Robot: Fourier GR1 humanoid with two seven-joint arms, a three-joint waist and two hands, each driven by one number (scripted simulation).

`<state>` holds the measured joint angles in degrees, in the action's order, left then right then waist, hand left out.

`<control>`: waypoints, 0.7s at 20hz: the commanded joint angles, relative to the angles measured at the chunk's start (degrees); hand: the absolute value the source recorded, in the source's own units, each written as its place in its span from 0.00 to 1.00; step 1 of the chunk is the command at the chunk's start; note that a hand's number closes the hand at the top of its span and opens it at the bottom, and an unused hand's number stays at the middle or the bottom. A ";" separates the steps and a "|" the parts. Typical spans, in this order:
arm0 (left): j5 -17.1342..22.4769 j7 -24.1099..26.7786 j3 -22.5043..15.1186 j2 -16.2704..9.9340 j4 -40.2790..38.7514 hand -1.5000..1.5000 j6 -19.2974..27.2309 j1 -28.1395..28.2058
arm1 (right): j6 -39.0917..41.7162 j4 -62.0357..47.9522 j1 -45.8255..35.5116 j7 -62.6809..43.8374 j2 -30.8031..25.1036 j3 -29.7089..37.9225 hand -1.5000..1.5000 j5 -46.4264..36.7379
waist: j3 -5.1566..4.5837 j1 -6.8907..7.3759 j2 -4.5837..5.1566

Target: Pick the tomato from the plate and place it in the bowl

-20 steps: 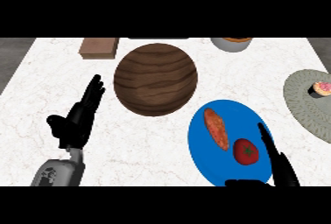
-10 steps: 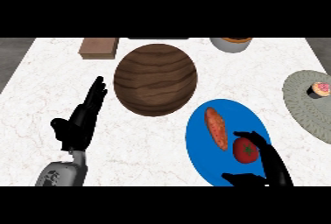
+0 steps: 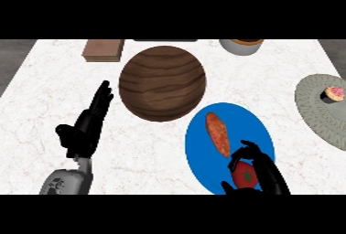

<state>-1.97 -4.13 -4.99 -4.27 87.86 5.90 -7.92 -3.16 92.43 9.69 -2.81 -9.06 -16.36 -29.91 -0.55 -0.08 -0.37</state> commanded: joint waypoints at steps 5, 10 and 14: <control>-0.49 -0.78 -2.65 1.06 -0.26 0.50 -1.35 -1.97 | 20.67 -0.78 -11.72 6.04 4.41 -24.39 1.00 -0.03 | 0.52 4.84 0.76; 0.23 -1.53 -0.65 -0.22 1.06 0.50 -1.36 -1.11 | 21.74 -0.77 -16.90 12.49 8.92 -25.34 1.00 7.77 | 0.59 1.22 0.44; -1.67 0.05 -0.80 1.54 0.24 0.50 1.60 0.10 | 16.56 9.84 -14.85 12.18 9.01 -29.71 1.00 5.65 | 0.56 0.08 0.20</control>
<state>-1.66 -4.33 -4.47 -4.58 87.32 5.05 -9.00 14.91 96.92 -5.58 7.21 -0.88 -43.20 -23.81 -0.02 1.12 0.02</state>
